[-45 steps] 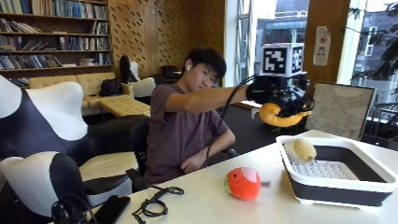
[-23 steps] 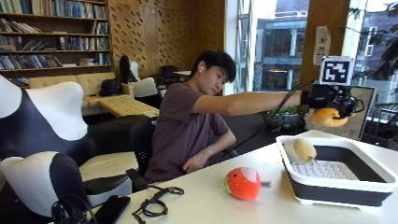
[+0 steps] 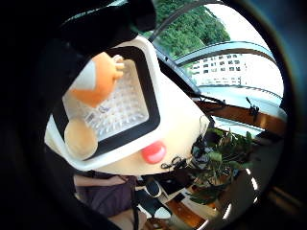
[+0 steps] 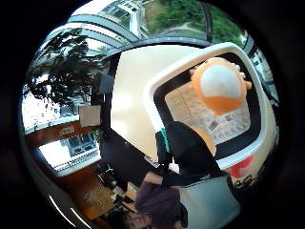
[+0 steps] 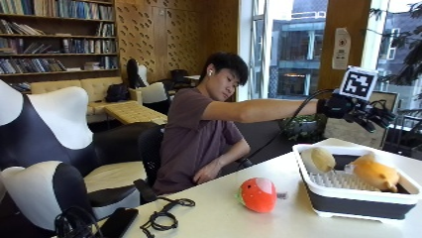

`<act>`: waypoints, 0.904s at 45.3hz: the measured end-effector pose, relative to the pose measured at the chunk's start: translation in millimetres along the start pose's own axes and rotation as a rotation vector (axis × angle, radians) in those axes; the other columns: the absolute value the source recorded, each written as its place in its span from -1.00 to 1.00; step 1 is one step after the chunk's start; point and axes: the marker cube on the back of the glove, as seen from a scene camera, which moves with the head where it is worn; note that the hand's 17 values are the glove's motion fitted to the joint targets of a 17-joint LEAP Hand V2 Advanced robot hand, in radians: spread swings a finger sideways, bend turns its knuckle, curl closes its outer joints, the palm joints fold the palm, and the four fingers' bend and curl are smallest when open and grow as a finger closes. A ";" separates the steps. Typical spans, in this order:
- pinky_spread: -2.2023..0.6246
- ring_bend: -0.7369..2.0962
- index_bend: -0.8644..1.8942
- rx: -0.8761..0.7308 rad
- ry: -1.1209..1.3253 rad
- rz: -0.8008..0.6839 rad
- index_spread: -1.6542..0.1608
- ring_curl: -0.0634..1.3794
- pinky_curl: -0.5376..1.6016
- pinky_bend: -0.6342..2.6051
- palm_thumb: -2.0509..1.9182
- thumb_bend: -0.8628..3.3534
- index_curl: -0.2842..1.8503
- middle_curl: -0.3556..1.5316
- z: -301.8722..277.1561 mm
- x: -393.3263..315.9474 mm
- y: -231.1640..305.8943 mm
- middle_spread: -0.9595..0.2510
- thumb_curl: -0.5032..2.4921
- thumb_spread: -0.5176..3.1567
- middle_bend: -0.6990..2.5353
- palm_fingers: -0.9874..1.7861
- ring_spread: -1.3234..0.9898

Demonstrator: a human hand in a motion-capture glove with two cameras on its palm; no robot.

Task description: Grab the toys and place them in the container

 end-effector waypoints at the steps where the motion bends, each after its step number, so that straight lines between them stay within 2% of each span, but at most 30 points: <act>1: 0.54 0.01 -0.28 0.004 0.015 -0.009 0.51 -0.30 -0.02 0.12 0.10 -0.61 -0.29 -0.14 -0.9 1.8 2.2 0.49 -0.26 -0.12 -0.39 -0.61 0.06; 6: 0.56 -0.08 -0.33 0.028 0.086 -0.024 0.53 -0.38 -0.07 0.07 0.07 -0.61 -0.35 -0.18 -10.8 14.4 17.5 0.54 -0.30 -0.09 -0.46 -0.56 0.10; 11: 0.58 -0.12 -0.34 0.067 -0.082 -0.080 0.55 -0.42 -0.10 0.04 0.05 -0.60 -0.40 -0.22 -44.8 14.9 50.1 0.58 -0.33 -0.06 -0.49 -0.52 0.13; 22: 0.59 -0.16 -0.33 0.137 -0.057 0.048 0.56 -0.45 -0.13 0.01 0.04 -0.60 -0.49 -0.27 -80.9 84.0 123.9 0.60 -0.38 -0.04 -0.49 -0.48 0.15; 33: 0.59 -0.17 -0.32 0.134 -0.072 0.153 0.57 -0.45 -0.14 0.01 0.04 -0.60 -0.54 -0.32 -68.8 157.0 175.7 0.61 -0.40 -0.04 -0.49 -0.47 0.16; 41: 0.59 -0.18 -0.32 0.105 -0.086 0.132 0.57 -0.45 -0.14 0.01 0.04 -0.60 -0.56 -0.34 -17.7 197.5 198.5 0.62 -0.41 -0.03 -0.49 -0.46 0.16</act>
